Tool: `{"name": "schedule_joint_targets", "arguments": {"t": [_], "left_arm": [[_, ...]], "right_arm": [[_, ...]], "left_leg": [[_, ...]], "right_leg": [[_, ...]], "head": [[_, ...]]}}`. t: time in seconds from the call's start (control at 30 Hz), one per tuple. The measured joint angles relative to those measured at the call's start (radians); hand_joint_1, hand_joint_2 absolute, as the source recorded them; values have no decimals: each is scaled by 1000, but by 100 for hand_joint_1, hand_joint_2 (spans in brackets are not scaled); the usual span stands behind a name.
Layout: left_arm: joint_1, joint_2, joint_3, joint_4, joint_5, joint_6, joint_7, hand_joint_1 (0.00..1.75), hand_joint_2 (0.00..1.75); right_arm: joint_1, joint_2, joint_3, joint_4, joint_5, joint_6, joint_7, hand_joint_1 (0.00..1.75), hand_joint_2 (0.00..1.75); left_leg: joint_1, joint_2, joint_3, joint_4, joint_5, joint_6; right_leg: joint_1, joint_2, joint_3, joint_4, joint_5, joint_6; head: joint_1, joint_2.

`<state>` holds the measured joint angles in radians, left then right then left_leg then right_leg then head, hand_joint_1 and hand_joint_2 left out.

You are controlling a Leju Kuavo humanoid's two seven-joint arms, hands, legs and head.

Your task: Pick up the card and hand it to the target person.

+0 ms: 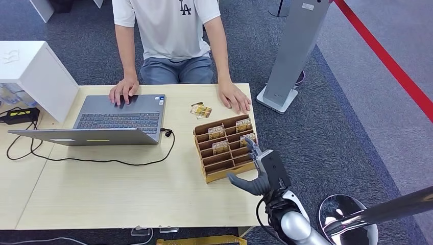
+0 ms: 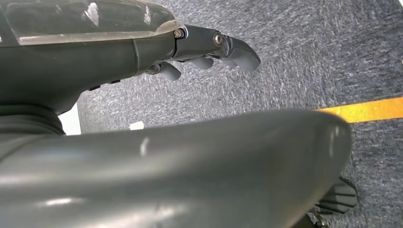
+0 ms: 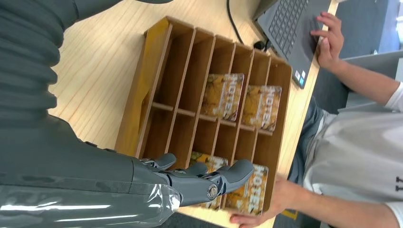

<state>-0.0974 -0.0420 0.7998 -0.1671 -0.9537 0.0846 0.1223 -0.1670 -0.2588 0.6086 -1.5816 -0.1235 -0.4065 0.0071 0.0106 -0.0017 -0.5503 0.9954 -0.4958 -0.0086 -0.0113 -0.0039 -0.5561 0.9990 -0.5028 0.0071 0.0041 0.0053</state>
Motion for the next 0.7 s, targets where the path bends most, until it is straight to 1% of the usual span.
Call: {"name": "schedule_joint_targets", "arguments": {"t": [0.3, 0.7], "left_arm": [[0, 0, 14, 0, -2, 22, 5, 0, 0], [0, -1, 19, 0, -18, 39, 5, 0, 0]], "right_arm": [[27, -19, -65, -14, -5, 6, 6, 0, 175], [36, -19, -102, -14, -9, 31, 10, 0, 175]], "left_leg": [[0, 0, 0, 0, 0, 0], [0, 0, 0, 0, 0, 0]], "right_leg": [[0, 0, 0, 0, 0, 0], [0, 0, 0, 0, 0, 0]], "head": [[0, 0], [1, 0]]}}
